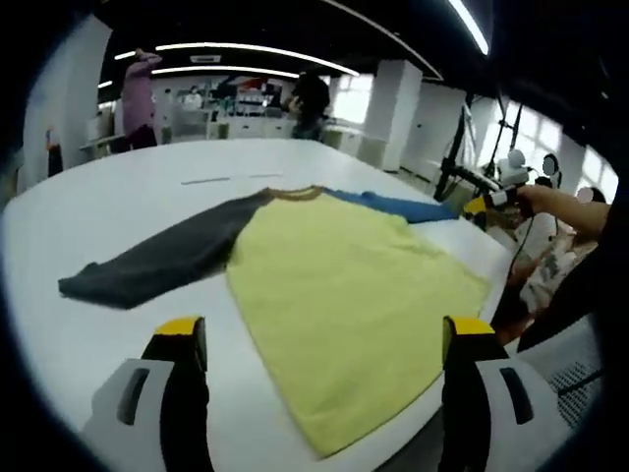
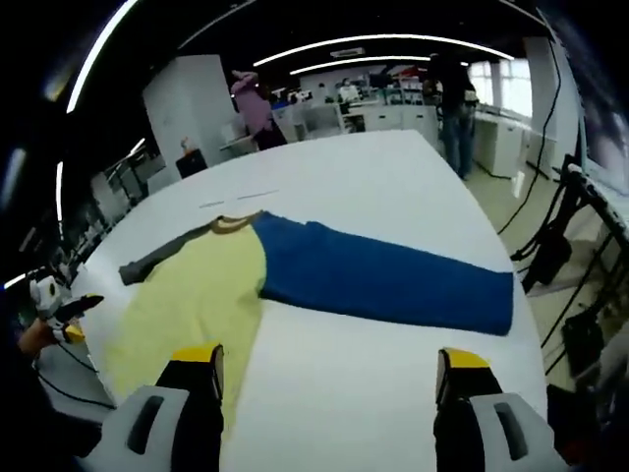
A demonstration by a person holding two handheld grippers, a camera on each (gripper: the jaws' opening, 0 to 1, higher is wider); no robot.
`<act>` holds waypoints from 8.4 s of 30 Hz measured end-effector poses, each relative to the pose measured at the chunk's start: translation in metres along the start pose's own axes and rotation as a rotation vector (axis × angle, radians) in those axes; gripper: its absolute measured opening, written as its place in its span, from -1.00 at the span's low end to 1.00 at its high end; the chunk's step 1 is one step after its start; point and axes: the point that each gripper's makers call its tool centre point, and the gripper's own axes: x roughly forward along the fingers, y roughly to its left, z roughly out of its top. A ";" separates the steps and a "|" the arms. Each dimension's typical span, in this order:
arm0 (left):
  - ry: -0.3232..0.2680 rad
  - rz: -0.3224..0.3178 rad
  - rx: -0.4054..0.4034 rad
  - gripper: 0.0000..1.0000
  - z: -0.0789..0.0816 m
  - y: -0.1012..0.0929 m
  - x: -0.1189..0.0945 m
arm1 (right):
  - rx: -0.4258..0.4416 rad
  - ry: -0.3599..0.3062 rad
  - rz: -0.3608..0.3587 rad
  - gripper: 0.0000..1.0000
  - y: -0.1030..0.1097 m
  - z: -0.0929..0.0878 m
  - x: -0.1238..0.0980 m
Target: Fold the garment on the visible template until the final outline fits inside the template.
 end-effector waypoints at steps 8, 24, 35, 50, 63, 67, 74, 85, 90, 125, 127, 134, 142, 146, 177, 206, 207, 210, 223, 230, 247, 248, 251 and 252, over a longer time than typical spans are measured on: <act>-0.018 -0.007 0.034 0.98 0.003 0.002 0.007 | -0.007 -0.004 -0.086 0.70 -0.039 0.004 0.006; 0.005 -0.002 0.054 0.98 0.004 -0.007 0.010 | 0.043 -0.020 -0.241 0.17 -0.111 0.010 0.017; -0.001 0.014 0.025 0.98 0.006 -0.006 0.007 | 0.091 -0.013 -0.315 -0.28 -0.147 0.004 0.025; 0.012 0.040 0.034 0.98 0.003 -0.005 0.002 | 0.139 0.038 -0.368 -0.74 -0.181 -0.011 0.030; 0.032 0.062 0.032 0.98 -0.004 0.003 -0.004 | 0.182 0.033 -0.378 -0.83 -0.199 -0.014 0.036; 0.035 0.062 0.029 0.97 -0.005 0.003 -0.004 | 0.185 0.030 -0.376 -0.87 -0.198 -0.014 0.036; 0.046 0.063 0.034 0.97 -0.007 0.003 -0.004 | 0.214 0.015 -0.370 -0.99 -0.195 -0.014 0.035; 0.049 0.066 0.031 0.97 -0.009 0.002 -0.005 | 0.238 0.038 -0.370 -1.00 -0.188 -0.023 0.027; 0.047 0.062 0.032 0.97 -0.008 0.001 -0.006 | 0.249 0.031 -0.369 -1.00 -0.183 -0.023 0.024; 0.043 0.076 0.046 0.98 -0.008 0.003 -0.011 | 0.271 -0.188 -0.175 -1.00 -0.110 0.057 0.022; 0.047 0.076 0.047 0.98 -0.009 0.003 -0.011 | 0.268 -0.200 -0.157 -1.00 -0.101 0.062 0.022; 0.012 0.080 0.044 0.98 -0.003 0.003 -0.011 | 0.254 -0.237 -0.101 -1.00 -0.075 0.082 0.027; 0.012 0.085 0.049 0.98 -0.003 0.005 -0.011 | 0.226 -0.266 -0.038 -1.00 -0.044 0.101 0.033; -0.001 0.091 0.049 0.98 -0.001 0.005 -0.012 | 0.209 -0.269 -0.019 -1.00 -0.023 0.105 0.035; -0.016 0.089 0.042 0.97 0.001 0.007 -0.012 | 0.114 -0.258 0.151 -1.00 0.073 0.136 0.081; -0.003 0.096 0.046 0.98 -0.001 0.006 -0.016 | 0.004 -0.216 0.292 -1.00 0.172 0.148 0.115; -0.003 0.097 0.046 0.98 -0.001 0.006 -0.016 | -0.004 -0.210 0.298 -1.00 0.176 0.148 0.117; -0.003 0.100 0.043 0.98 -0.003 0.008 -0.017 | -0.024 -0.200 0.308 -1.00 0.186 0.146 0.120; -0.003 0.096 0.035 0.97 -0.005 0.012 -0.018 | -0.059 -0.179 0.371 -1.00 0.226 0.156 0.143; 0.005 0.105 0.031 0.97 -0.008 0.015 -0.020 | -0.083 -0.164 0.397 -1.00 0.244 0.159 0.153; 0.009 0.113 0.036 0.98 -0.008 0.013 -0.020 | -0.181 -0.092 0.470 -1.00 0.297 0.144 0.172; 0.010 0.114 0.034 0.97 -0.008 0.014 -0.020 | -0.187 -0.088 0.475 -1.00 0.299 0.144 0.173; -0.006 0.115 0.024 0.97 -0.004 0.013 -0.021 | -0.196 -0.079 0.494 -1.00 0.307 0.145 0.175; -0.007 0.116 0.023 0.97 -0.004 0.013 -0.021 | -0.201 -0.076 0.502 -1.00 0.311 0.145 0.176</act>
